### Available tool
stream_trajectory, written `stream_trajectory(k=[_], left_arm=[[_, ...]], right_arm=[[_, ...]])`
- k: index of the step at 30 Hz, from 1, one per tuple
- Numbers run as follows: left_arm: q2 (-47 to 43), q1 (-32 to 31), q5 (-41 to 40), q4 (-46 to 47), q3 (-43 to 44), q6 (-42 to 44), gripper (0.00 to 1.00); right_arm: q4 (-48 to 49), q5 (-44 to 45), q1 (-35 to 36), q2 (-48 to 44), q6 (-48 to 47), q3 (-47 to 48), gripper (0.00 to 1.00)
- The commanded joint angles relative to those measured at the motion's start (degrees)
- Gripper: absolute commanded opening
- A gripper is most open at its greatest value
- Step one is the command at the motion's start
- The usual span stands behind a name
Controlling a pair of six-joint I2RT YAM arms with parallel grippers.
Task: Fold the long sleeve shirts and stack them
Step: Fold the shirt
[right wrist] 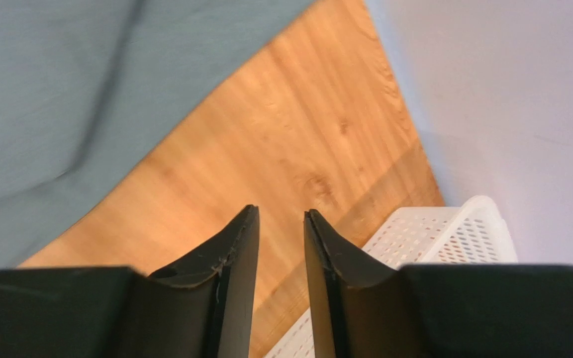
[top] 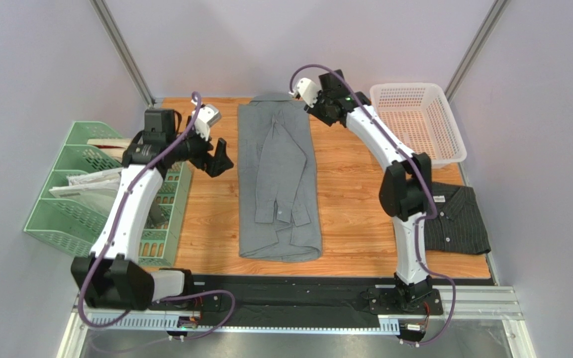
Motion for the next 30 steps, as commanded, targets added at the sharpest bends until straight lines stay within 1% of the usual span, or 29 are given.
stream_trajectory(k=[1, 2, 3, 4, 5, 7, 8, 9, 11, 13, 19, 23, 25, 26, 28, 29, 30], left_arm=[[12.02, -2.13, 4.57, -10.17, 8.97, 7.05, 0.97], [12.73, -2.66, 4.64, -10.44, 7.15, 8.01, 0.92], [12.21, -3.71, 4.21, -9.14, 5.39, 8.89, 0.9], [11.86, -4.5, 0.89, -7.73, 3.55, 8.99, 0.87], [11.94, -5.38, -0.36, -6.76, 1.44, 9.33, 0.84], [13.96, -6.44, -1.33, -7.36, 1.07, 8.65, 0.8], [15.01, -6.44, -1.77, -7.72, 1.24, 7.59, 0.77], [17.37, -6.44, -1.95, -8.33, 1.42, 6.62, 0.76], [19.58, -6.44, -0.2, -9.3, 1.33, 4.87, 0.72], [21.78, -6.44, 1.73, -8.86, 0.63, 2.06, 0.72], [27.23, -6.44, 5.16, -7.2, -0.6, -4.71, 0.68], [24.61, -7.14, 6.75, -3.95, -3.23, -4.9, 0.6], [23.37, -8.19, 7.36, -4.9, -3.15, -2.27, 0.57], [21.45, -9.42, 8.06, -5.6, -3.76, -1.92, 0.52], [18.55, -11.0, 12.35, -5.0, -6.65, -2.26, 0.52], [15.49, -13.97, 12.64, -3.17, -9.8, -3.13, 0.5], [14.33, -15.65, 12.55, -2.02, -11.22, -5.93, 0.49]], right_arm=[[-18.96, -17.57, 2.01, -7.49, 6.5, -6.21, 0.26], [-21.97, -22.29, 2.09, -7.93, 6.42, -9.19, 0.2], [-24.18, -23.82, 2.01, -8.29, 5.9, -11.39, 0.18], [-25.42, -24.96, 2.01, -9.16, 6.06, -13.68, 0.17], [-25.86, -26.89, 2.18, -9.52, 5.72, -17.7, 0.13], [-25.43, -27.7, 2.36, -8.82, 5.71, -20.28, 0.11], [-25.08, -27.35, 2.45, -8.21, 5.89, -21.6, 0.1], [-24.9, -27.26, 2.45, -7.42, 6.24, -21.87, 0.1], [-24.03, -28.22, 2.45, -5.4, 7.9, -22.31, 0.09], [-22.36, -29.1, 2.45, -4.78, 10.01, -23.1, 0.09], [-19.45, -29.37, 2.71, -2.31, 12.48, -24.51, 0.08], [-21.12, -30.16, 2.62, -4.32, 12.13, -24.86, 0.1], [-22.96, -31.38, 2.1, -7.49, 12.04, -25.82, 0.11], [-23.49, -33.48, 2.09, -8.46, 12.3, -26.44, 0.12], [-23.41, -36.73, 1.92, -11.0, 14.23, -27.5, 0.13], [-23.32, -37.71, 1.92, -11.28, 15.11, -27.85, 0.14], [-22.97, -38.59, 1.92, -11.45, 17.03, -27.59, 0.14]])
